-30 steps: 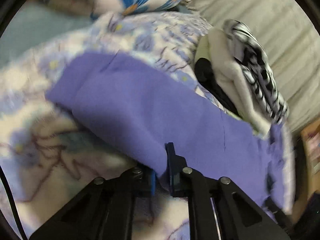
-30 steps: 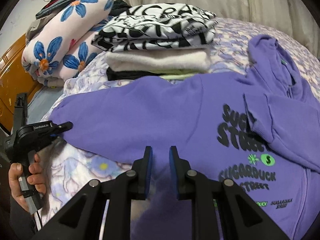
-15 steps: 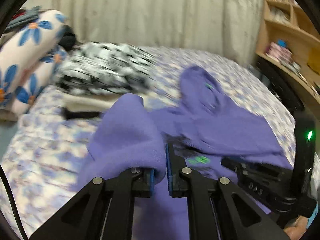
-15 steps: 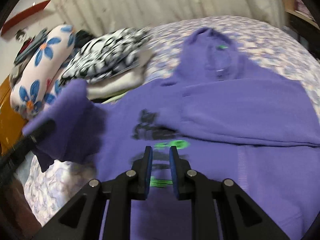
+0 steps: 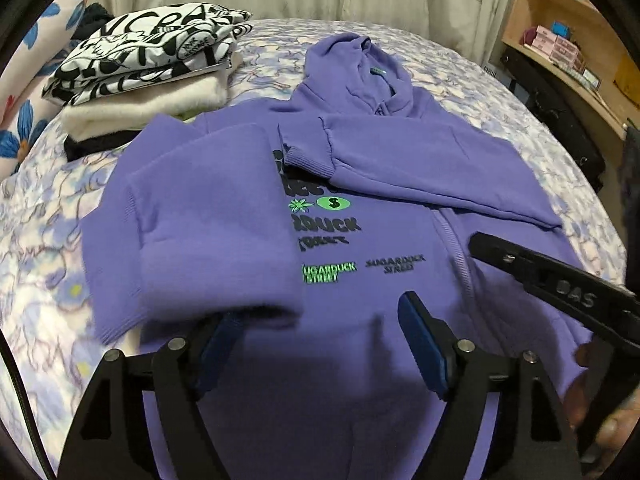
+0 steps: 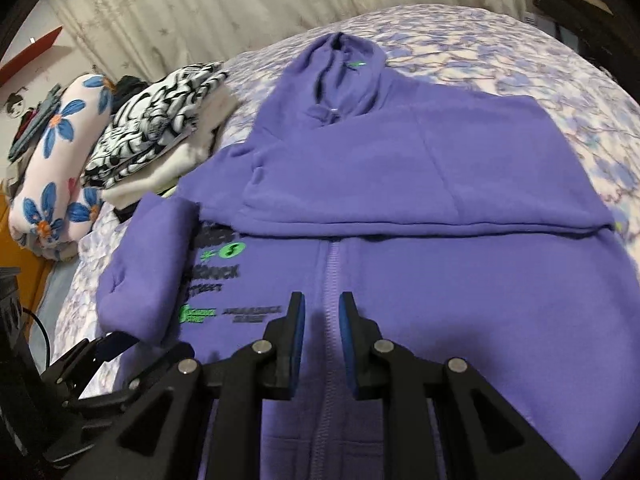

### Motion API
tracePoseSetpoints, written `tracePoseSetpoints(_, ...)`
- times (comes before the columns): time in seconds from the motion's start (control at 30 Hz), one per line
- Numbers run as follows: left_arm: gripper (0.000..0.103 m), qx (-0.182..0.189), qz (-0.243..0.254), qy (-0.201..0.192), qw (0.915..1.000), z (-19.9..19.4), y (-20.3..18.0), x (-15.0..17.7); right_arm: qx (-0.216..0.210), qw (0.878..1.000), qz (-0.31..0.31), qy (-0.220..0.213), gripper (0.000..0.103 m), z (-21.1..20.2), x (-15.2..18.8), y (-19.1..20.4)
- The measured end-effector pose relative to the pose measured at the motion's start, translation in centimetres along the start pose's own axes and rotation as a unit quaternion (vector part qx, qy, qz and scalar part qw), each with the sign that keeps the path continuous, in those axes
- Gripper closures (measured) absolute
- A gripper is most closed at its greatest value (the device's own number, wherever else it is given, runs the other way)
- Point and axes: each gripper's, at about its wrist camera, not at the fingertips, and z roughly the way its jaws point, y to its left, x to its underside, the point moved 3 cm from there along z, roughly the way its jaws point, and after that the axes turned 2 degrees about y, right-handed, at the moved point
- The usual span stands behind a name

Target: Fold large clothes

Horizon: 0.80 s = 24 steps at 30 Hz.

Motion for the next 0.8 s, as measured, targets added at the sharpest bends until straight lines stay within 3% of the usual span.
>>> tracePoseSetpoints(0.13,0.026,0.009,-0.031,-0.013,0.9994,-3.3,1.8,1.2,-0.032,0.999,-0.039,-0.003,0.085,-0.5,-0.1,3.1)
tracePoseSetpoints(0.2,0.026,-0.003,-0.041,-0.022,0.9989,-4.2,2.7,1.3,-0.041,0.997,-0.06,-0.009,0.069,-1.0,0.0,4.7)
tracePoseSetpoints(0.23,0.026,-0.012,-0.048,-0.027,0.9984,-5.0,3.5,1.7,-0.048,0.996,-0.07,-0.014,0.054,-1.4,0.1,5.5)
tracePoseSetpoints(0.27,0.026,-0.018,-0.053,-0.029,0.998,-5.4,4.0,2.0,-0.054,0.995,-0.078,-0.02,0.045,-1.7,0.2,6.2)
tracePoseSetpoints(0.63,0.026,-0.088,-0.114,-0.028,0.9892,-8.0,8.9,4.2,-0.062,0.986,-0.157,-0.001,0.044,-1.2,2.6,11.8)
tracePoseSetpoints(0.8,0.026,-0.091,-0.127,-0.022,0.9875,-7.8,9.7,4.4,-0.047,0.979,-0.198,0.009,0.044,-0.1,3.2,13.5)
